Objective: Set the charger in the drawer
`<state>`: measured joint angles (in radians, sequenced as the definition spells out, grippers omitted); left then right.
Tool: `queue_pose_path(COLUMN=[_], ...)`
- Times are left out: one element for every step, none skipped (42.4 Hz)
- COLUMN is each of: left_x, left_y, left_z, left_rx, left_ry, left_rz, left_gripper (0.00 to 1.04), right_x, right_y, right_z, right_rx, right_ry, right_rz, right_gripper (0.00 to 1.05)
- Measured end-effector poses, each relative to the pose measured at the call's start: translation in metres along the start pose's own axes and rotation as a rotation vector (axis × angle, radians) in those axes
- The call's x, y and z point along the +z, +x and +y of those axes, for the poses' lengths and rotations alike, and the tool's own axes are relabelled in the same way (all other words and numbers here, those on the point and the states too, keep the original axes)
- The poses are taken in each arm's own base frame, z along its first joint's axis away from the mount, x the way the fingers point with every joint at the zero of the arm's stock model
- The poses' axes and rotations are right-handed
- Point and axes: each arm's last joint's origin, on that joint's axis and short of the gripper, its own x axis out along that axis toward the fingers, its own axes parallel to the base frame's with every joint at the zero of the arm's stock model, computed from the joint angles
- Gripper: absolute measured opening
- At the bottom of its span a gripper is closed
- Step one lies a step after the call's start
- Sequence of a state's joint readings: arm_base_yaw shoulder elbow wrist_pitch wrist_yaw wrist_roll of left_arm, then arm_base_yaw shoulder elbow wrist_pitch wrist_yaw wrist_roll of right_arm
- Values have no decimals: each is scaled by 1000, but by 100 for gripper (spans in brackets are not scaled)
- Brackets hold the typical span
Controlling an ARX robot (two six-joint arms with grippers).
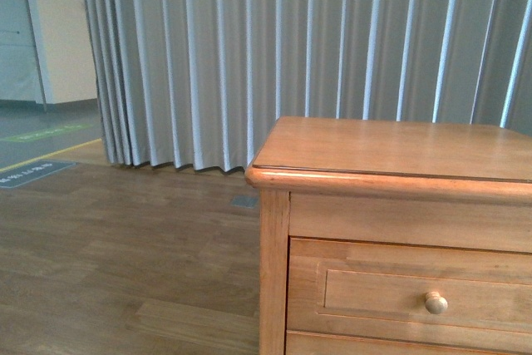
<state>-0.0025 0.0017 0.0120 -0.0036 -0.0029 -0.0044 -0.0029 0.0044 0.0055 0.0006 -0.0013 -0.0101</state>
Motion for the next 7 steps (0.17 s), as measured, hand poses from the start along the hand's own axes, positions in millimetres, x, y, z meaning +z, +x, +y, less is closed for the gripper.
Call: queue_pose_path(left_x=[0,0,0,0,0,0,0], left_y=[0,0,0,0,0,0,0], left_z=[0,0,0,0,0,0,0], left_rx=[0,0,0,0,0,0,0], left_ry=[0,0,0,0,0,0,0], left_rz=[0,0,0,0,0,0,0], left_gripper=[99,99,99,99,99,99,99], right_x=[0,0,0,0,0,0,0], right_y=[0,0,0,0,0,0,0], right_z=[0,0,0,0,0,0,0], right_rx=[0,0,0,0,0,0,0], right_ry=[0,0,0,0,0,0,0], right_rz=[0,0,0,0,0,0,0], right_gripper=[28,32,35,39,44,50,55])
